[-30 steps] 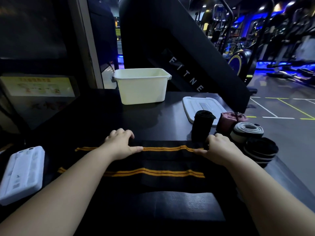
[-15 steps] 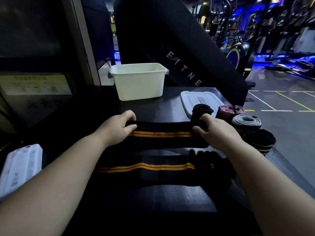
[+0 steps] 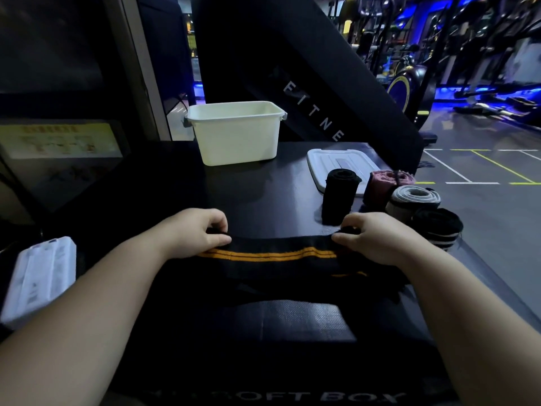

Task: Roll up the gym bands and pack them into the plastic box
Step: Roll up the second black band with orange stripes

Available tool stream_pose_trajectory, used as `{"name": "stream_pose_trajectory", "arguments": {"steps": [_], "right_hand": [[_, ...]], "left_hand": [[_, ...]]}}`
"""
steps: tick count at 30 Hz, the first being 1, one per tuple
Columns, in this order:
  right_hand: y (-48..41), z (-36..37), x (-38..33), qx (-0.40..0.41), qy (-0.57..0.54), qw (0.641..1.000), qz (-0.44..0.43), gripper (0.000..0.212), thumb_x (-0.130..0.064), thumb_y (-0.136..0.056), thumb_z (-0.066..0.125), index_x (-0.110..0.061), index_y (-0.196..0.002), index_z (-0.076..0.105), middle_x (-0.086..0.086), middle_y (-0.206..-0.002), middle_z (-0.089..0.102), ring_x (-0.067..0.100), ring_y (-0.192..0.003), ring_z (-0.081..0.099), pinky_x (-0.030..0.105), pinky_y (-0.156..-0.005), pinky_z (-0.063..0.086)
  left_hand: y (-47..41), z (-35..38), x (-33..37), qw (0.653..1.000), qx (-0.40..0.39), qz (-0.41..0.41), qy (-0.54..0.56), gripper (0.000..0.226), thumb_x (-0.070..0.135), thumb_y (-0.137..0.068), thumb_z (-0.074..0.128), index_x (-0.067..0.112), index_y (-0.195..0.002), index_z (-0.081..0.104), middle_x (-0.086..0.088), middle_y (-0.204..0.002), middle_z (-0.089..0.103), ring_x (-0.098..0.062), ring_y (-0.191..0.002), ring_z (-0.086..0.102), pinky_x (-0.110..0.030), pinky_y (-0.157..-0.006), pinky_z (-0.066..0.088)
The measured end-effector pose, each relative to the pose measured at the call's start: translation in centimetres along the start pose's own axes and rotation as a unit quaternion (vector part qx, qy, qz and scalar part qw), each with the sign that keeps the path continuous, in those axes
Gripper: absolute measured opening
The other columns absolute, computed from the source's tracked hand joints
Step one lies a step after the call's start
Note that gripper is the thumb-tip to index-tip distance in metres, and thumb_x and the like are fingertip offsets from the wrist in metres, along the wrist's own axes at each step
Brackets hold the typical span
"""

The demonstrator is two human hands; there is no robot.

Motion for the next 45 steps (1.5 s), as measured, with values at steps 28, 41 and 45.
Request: {"name": "stream_pose_trajectory", "arguments": {"steps": [28, 41, 45], "right_hand": [[4.7, 0.2, 3.2, 0.084, 0.054, 0.993, 0.059, 0.052, -0.066, -0.077, 0.061, -0.034, -0.118, 0.059, -0.009, -0.115, 0.064, 0.016, -0.109, 0.059, 0.028, -0.079, 0.041], [7.2, 0.4, 5.2, 0.099, -0.024, 0.989, 0.111, 0.049, -0.069, -0.067, 0.070, -0.034, -0.100, 0.059, -0.011, -0.090, 0.058, 0.014, -0.093, 0.057, 0.029, -0.072, 0.040], [7.9, 1.2, 5.9, 0.133, -0.129, 0.979, 0.087, 0.049, -0.049, -0.071, 0.079, -0.035, -0.114, 0.061, -0.018, -0.096, 0.058, 0.009, -0.099, 0.057, 0.022, -0.077, 0.036]], "left_hand": [[-1.5, 8.2, 14.6, 0.986, -0.055, 0.155, 0.008, 0.042, 0.040, -0.093, 0.058, 0.037, -0.133, 0.046, 0.012, -0.135, 0.049, -0.014, -0.131, 0.036, -0.042, -0.109, 0.027], [-1.6, 8.7, 16.9, 0.986, -0.070, 0.150, -0.009, 0.033, 0.037, -0.088, 0.056, 0.037, -0.120, 0.050, 0.014, -0.122, 0.054, -0.016, -0.122, 0.039, -0.043, -0.103, 0.028], [-0.9, 8.7, 17.7, 0.984, -0.062, 0.163, -0.031, 0.063, 0.070, -0.073, 0.064, 0.027, -0.116, 0.050, 0.012, -0.117, 0.049, -0.013, -0.117, 0.039, -0.036, -0.104, 0.028]]}}
Point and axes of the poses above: each hand's wrist, its own y-axis away from the middle knuckle, its own z-axis out of the palm, x = y × z, the point moved 1 cm from there along -y, towards the middle knuckle
